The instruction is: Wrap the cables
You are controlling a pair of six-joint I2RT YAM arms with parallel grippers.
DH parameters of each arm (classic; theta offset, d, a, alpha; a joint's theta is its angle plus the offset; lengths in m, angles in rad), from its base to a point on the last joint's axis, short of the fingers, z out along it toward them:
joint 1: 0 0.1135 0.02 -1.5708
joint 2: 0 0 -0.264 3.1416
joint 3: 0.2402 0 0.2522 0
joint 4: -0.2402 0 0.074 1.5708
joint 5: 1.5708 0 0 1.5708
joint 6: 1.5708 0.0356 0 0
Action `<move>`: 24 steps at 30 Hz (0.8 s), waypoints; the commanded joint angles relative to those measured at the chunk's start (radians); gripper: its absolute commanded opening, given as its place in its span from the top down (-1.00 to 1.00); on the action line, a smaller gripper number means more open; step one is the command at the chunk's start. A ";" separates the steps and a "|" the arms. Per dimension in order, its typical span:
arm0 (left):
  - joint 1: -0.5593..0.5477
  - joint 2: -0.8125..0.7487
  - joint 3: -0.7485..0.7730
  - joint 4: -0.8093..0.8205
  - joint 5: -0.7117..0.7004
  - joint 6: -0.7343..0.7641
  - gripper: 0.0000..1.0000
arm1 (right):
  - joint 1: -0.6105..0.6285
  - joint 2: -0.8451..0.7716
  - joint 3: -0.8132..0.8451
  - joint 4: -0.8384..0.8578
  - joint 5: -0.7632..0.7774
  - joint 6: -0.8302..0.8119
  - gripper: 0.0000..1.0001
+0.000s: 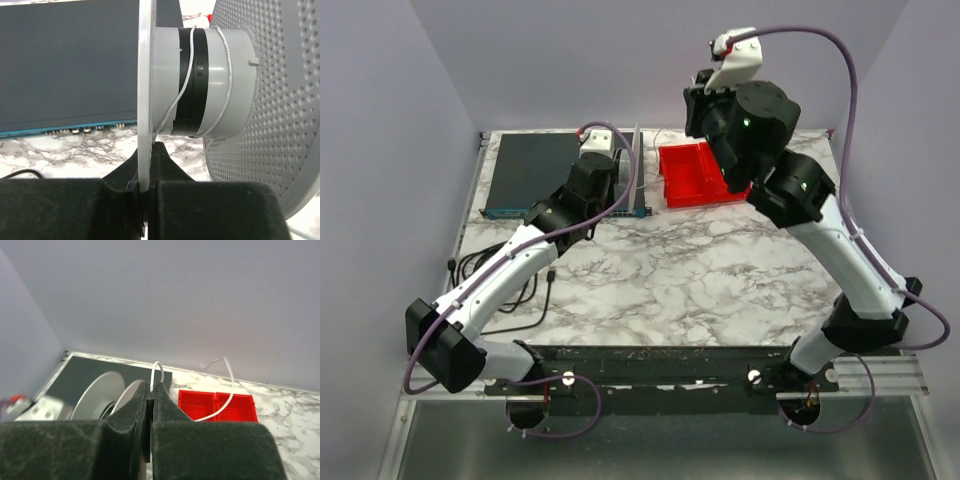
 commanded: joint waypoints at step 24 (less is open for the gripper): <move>-0.197 -0.127 -0.100 0.015 0.014 0.111 1.00 | -0.569 0.339 0.254 -0.089 -0.563 0.262 0.99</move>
